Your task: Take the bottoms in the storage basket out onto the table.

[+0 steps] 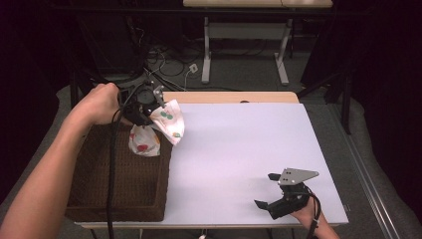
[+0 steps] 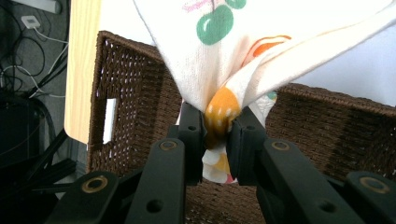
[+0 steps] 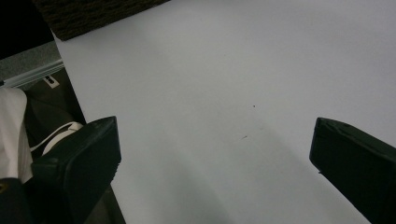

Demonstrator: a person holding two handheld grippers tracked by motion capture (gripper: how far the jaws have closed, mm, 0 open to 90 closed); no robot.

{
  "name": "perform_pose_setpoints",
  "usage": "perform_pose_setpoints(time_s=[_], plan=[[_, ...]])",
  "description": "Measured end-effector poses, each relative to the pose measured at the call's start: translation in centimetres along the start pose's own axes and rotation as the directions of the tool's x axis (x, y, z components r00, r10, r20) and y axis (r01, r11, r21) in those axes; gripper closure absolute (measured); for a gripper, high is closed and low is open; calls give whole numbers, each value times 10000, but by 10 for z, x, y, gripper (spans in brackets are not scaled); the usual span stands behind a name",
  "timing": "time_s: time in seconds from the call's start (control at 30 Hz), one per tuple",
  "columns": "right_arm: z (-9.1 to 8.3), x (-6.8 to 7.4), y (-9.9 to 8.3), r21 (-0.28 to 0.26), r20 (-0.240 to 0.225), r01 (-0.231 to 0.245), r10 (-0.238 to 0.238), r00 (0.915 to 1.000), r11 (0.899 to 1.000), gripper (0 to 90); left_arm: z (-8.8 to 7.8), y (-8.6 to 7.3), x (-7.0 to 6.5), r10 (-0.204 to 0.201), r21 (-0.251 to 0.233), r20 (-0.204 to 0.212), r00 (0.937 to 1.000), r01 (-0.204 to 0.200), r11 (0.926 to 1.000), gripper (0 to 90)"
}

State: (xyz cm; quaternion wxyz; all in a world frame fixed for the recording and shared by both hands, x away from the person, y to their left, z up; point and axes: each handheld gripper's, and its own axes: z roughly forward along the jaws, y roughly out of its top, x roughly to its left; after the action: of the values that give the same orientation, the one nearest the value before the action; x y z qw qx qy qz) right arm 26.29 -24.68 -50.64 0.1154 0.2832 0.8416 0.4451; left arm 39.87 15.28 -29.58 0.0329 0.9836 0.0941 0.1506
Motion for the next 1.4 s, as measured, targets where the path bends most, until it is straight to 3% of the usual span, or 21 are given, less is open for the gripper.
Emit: perform_pose_setpoints(time_s=[0.57, 1.0, 1.07, 1.4], plan=[[0, -1, 0, 93, 77, -21, 20, 10000, 10000, 17, -8, 24, -2, 429, -25, -4, 9991, -429, 9991, 769], [0, 0, 0, 103, 79, -33, 32, 10000, 9999, 16, -7, 40, -6, 722, -150, 270, 9970, -719, 9973, 769], [0, -1, 0, 103, 56, -5, 4, 10000, 9999, 16, -6, 44, -7, 925, -152, 322, 9952, -920, 9956, 769], [0, -1, 0, 12, 60, 5, -5, 10000, 10000, 17, -5, 66, -11, 1210, -329, 404, 9918, -1197, 9923, 769]])
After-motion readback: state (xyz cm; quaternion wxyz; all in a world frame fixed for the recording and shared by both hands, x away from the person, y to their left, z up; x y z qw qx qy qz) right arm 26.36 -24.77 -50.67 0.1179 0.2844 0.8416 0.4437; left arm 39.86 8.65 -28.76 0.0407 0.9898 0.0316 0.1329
